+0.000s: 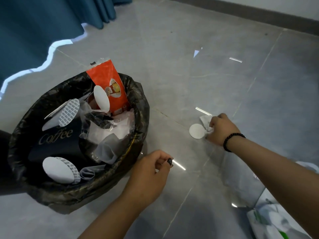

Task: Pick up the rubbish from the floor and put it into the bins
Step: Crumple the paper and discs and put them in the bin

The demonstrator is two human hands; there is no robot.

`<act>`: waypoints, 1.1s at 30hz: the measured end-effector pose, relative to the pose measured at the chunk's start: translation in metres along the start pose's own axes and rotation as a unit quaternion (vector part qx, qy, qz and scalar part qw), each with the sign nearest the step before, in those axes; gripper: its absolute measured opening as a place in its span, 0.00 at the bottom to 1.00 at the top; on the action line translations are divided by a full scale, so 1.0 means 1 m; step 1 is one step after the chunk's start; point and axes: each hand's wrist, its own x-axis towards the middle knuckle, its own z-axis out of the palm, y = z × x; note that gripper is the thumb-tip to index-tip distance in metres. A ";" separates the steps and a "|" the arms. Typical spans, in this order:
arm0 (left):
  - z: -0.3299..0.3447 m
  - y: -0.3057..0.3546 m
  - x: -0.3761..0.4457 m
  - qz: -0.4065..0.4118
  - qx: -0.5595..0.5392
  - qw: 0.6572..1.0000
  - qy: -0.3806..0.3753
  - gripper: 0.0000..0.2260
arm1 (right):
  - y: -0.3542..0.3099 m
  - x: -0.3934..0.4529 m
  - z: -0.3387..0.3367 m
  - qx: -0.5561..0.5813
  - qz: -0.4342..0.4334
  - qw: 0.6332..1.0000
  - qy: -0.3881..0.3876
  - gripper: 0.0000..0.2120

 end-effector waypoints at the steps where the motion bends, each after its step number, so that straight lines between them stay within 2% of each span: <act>1: 0.000 -0.004 0.000 -0.001 0.006 1.000 -0.003 0.11 | -0.006 0.000 -0.003 -0.057 -0.007 0.998 -0.034 0.22; 4: -0.005 -0.015 -0.002 -0.022 0.014 1.000 -0.013 0.09 | -0.026 0.004 -0.005 -0.214 -0.026 0.973 -0.085 0.25; 7: -0.012 -0.026 -0.006 -0.048 0.011 0.999 -0.007 0.07 | -0.040 0.016 0.000 -0.247 -0.061 0.965 -0.068 0.25; 10: -0.015 -0.033 -0.013 -0.067 0.008 0.998 -0.004 0.07 | -0.043 0.028 -0.001 -0.248 -0.082 0.957 -0.123 0.28; 12: -0.017 -0.037 -0.017 -0.076 -0.002 0.997 0.007 0.09 | -0.042 0.034 -0.003 -0.222 -0.072 0.962 -0.138 0.25; 14: -0.020 -0.039 -0.019 -0.086 -0.008 0.996 0.013 0.09 | -0.041 0.036 -0.001 -0.188 -0.062 0.971 -0.136 0.23; 18: -0.024 -0.042 -0.023 -0.087 -0.017 0.996 0.014 0.09 | -0.035 0.033 0.005 -0.149 -0.052 0.979 -0.127 0.24; 21: -0.022 -0.042 -0.024 -0.079 -0.028 0.996 0.021 0.09 | -0.023 0.029 0.011 -0.111 -0.047 0.987 -0.105 0.18; 24: -0.021 -0.036 -0.022 -0.062 -0.037 0.997 0.017 0.08 | -0.016 0.027 0.014 -0.111 -0.071 0.988 -0.077 0.16; 27: -0.020 -0.027 -0.022 -0.048 -0.035 0.998 -0.001 0.07 | -0.016 0.025 0.014 -0.115 -0.083 0.988 -0.058 0.22; 30: -0.016 -0.022 -0.022 -0.045 -0.028 0.999 -0.010 0.08 | -0.016 0.025 0.017 -0.118 -0.064 0.987 -0.087 0.31; 33: -0.015 -0.019 -0.021 -0.047 -0.021 0.999 -0.012 0.08 | -0.015 0.027 0.018 -0.137 -0.057 0.984 -0.098 0.26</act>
